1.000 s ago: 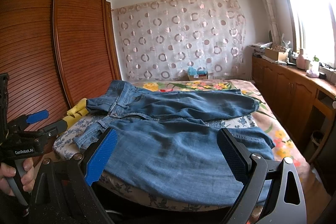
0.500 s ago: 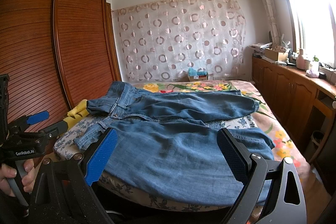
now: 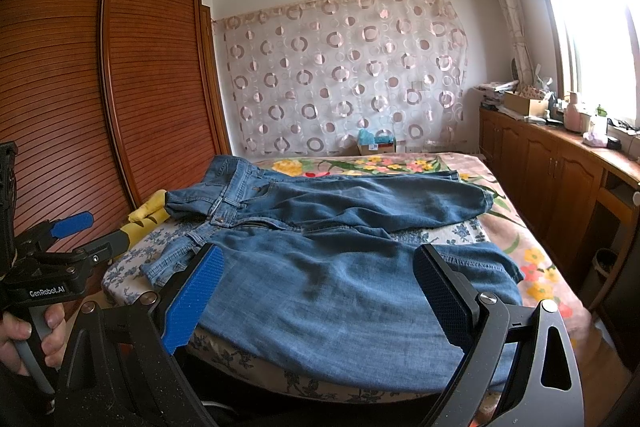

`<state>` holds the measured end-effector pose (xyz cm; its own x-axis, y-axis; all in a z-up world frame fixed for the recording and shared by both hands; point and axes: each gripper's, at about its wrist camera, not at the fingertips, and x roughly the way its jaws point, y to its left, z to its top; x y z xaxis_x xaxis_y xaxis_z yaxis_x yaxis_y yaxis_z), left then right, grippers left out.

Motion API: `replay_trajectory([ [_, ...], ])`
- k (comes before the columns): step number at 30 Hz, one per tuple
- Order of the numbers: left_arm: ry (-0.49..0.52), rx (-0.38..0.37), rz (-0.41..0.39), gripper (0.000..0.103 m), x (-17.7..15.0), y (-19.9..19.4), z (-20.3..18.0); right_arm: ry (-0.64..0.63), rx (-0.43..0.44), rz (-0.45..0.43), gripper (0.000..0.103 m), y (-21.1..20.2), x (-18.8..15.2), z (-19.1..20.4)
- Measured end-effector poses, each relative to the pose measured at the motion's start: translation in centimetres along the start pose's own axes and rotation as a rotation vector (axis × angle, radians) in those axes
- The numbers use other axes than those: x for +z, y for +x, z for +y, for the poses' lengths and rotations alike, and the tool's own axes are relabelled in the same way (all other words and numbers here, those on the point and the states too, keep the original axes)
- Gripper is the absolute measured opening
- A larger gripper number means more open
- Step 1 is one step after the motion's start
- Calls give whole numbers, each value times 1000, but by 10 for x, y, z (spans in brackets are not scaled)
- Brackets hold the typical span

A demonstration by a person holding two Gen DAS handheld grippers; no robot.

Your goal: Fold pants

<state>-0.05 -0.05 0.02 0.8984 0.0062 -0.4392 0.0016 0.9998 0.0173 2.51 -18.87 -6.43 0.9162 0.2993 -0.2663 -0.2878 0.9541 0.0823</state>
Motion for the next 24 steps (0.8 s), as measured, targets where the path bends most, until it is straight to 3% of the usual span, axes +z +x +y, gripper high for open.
replay_trajectory([
  [24, -3, -10, 35, 103, 4, 12, 10, 2, -35, 21, 96, 7, -5, -15],
])
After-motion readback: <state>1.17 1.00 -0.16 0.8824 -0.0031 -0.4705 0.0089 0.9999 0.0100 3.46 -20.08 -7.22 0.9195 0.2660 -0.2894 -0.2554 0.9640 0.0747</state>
